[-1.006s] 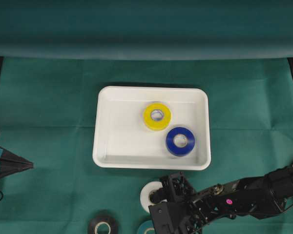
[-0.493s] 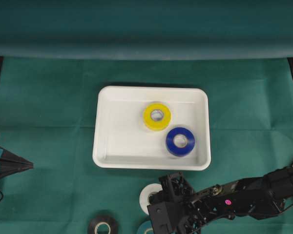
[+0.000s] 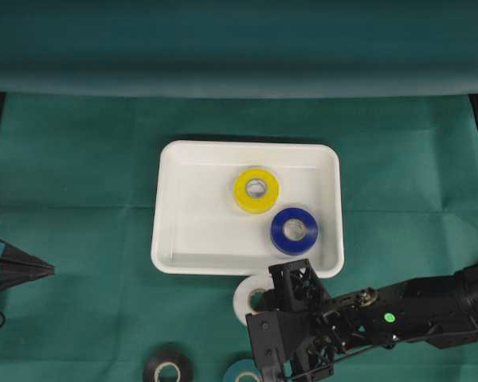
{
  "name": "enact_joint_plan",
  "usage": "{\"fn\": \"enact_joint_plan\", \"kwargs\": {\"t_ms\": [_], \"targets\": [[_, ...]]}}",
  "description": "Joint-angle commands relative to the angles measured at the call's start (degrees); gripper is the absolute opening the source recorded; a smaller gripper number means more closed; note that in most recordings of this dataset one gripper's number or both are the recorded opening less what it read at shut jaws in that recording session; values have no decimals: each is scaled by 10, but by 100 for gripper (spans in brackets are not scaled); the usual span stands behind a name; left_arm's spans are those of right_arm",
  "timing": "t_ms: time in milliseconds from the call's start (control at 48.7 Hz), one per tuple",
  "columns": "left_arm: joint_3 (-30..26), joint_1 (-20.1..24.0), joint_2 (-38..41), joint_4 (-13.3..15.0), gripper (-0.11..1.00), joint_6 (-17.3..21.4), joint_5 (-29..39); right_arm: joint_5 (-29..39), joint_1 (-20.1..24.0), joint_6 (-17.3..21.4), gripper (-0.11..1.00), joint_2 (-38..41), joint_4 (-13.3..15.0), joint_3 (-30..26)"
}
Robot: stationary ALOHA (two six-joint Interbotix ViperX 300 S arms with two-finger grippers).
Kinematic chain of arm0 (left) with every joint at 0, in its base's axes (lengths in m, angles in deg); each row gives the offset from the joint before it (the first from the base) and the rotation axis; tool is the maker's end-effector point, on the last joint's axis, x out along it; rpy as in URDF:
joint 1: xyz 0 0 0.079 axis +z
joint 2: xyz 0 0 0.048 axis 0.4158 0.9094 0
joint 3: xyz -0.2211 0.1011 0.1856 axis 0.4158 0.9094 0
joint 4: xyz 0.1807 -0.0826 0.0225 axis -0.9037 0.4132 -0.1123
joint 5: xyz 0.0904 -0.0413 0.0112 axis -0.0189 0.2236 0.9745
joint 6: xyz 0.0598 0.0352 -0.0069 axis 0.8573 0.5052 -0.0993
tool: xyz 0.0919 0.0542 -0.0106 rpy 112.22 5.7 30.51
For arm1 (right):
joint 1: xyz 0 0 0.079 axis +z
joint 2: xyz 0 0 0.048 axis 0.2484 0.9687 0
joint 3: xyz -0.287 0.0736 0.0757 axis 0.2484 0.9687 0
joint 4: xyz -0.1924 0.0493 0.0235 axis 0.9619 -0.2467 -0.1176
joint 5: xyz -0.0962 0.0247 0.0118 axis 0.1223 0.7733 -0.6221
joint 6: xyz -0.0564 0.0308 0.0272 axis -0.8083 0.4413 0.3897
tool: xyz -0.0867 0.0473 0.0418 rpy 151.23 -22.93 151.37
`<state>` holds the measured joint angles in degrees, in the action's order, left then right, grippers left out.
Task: Put the tape into the white case with the right arm.
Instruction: 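Lift the white roll with the right gripper toward the tray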
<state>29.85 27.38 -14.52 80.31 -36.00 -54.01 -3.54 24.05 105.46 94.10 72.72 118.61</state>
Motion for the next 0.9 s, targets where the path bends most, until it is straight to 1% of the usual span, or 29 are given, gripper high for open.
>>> {"fn": "enact_joint_plan", "kwargs": {"t_ms": [0, 205, 657, 883], "targets": [[-7, 1, 4, 0, 0, -1, -5, 0, 1, 2, 3, -15, 2, -12], [-7, 1, 4, -1, 0, -1, -5, -23, 1, 2, 3, -1, 2, -26], [-7, 1, 4, -1, 0, -1, -5, -23, 1, 2, 3, 84, 2, -155], [-6, 1, 4, 0, 0, -1, -4, -13, 2, 1, 3, 90, 2, -169]]}}
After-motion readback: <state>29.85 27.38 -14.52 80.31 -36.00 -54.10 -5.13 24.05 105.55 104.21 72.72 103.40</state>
